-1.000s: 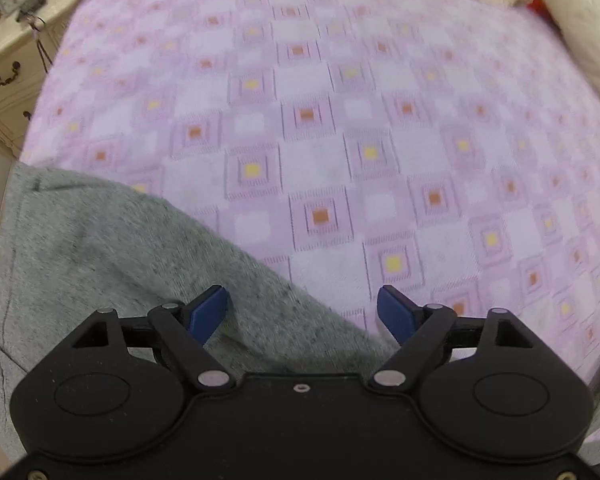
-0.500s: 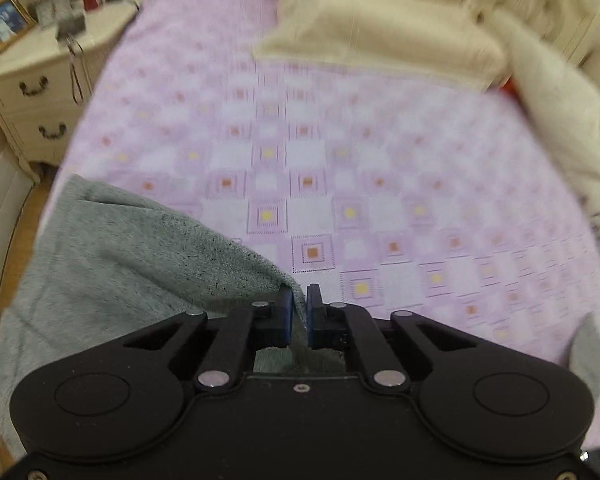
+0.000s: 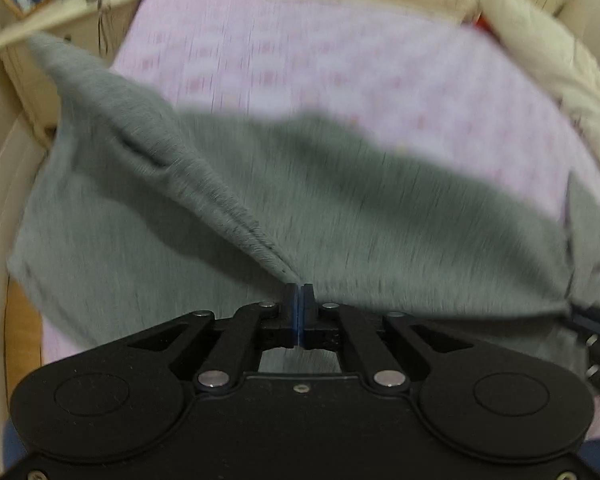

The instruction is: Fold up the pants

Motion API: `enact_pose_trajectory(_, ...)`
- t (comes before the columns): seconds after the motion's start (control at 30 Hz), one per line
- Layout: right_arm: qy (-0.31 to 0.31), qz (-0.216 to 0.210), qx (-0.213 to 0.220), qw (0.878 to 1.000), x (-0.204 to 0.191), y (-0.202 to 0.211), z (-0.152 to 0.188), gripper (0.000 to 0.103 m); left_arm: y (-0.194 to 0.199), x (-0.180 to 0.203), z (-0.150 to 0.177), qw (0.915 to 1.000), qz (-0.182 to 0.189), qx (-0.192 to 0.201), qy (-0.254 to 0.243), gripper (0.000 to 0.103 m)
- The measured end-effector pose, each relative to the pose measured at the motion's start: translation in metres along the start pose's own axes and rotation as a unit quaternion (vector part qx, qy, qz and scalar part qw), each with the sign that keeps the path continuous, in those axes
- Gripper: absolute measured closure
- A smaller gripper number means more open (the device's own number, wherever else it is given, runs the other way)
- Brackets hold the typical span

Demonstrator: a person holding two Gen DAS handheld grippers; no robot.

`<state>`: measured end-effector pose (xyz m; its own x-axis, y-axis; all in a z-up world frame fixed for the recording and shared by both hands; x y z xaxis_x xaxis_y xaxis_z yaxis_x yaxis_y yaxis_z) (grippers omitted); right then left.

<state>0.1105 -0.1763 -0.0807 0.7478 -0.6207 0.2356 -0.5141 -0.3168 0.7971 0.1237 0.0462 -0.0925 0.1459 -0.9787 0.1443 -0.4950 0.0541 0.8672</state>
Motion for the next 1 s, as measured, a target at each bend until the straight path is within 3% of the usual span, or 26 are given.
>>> enact_pose_trajectory(0.13,-0.088,-0.003,0.034,0.996,0.032,0.029,-0.001,0.094,-0.024,0.003,0.018,0.9994,-0.007,-0.033,-0.01,0.103)
enact_pose_trajectory(0.23,-0.18,0.048,0.056,0.981,0.077,0.041,0.0,0.093,-0.025,0.009,0.015,0.9992,-0.01,-0.018,-0.034,0.102)
enact_pose_trajectory(0.3,-0.251,0.104,0.055,0.961,0.111,0.041,0.005,0.093,-0.027,0.015,0.009,0.9989,-0.001,-0.01,-0.045,0.095)
enact_pose_trajectory(0.4,-0.343,0.171,0.071,0.921,0.152,0.033,0.014,0.093,-0.035,0.022,0.002,0.9987,0.0,-0.013,-0.049,0.091)
enact_pose_trajectory(0.53,-0.394,0.285,0.041,0.873,0.19,0.001,0.017,0.093,-0.039,0.026,-0.004,0.9984,0.004,-0.012,-0.055,0.091)
enact_pose_trajectory(0.6,-0.406,0.31,0.012,0.86,0.201,-0.023,0.015,0.093,-0.04,0.025,-0.005,0.9986,0.012,-0.014,-0.05,0.09)
enact_pose_trajectory(0.73,-0.426,0.3,-0.007,0.854,0.211,-0.067,0.006,0.093,-0.043,0.02,-0.007,0.9985,0.026,-0.024,-0.042,0.09)
enact_pose_trajectory(1.0,-0.428,0.3,-0.07,0.85,0.202,-0.104,0.005,0.09,-0.049,0.024,-0.009,0.998,0.029,-0.031,-0.047,0.09)
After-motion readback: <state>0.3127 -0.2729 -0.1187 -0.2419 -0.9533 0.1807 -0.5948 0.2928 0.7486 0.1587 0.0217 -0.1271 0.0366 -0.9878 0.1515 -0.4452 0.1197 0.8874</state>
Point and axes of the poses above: each gripper's, at about its wrist camera, not at the fingertips, and y roughly against the way its jaws point, x to its right, z to its underside, the point moved 6 cm from there along -y, roughly the way its jaws point, and after that the axes turned 2 degrees about x, right-handed, at the moved point
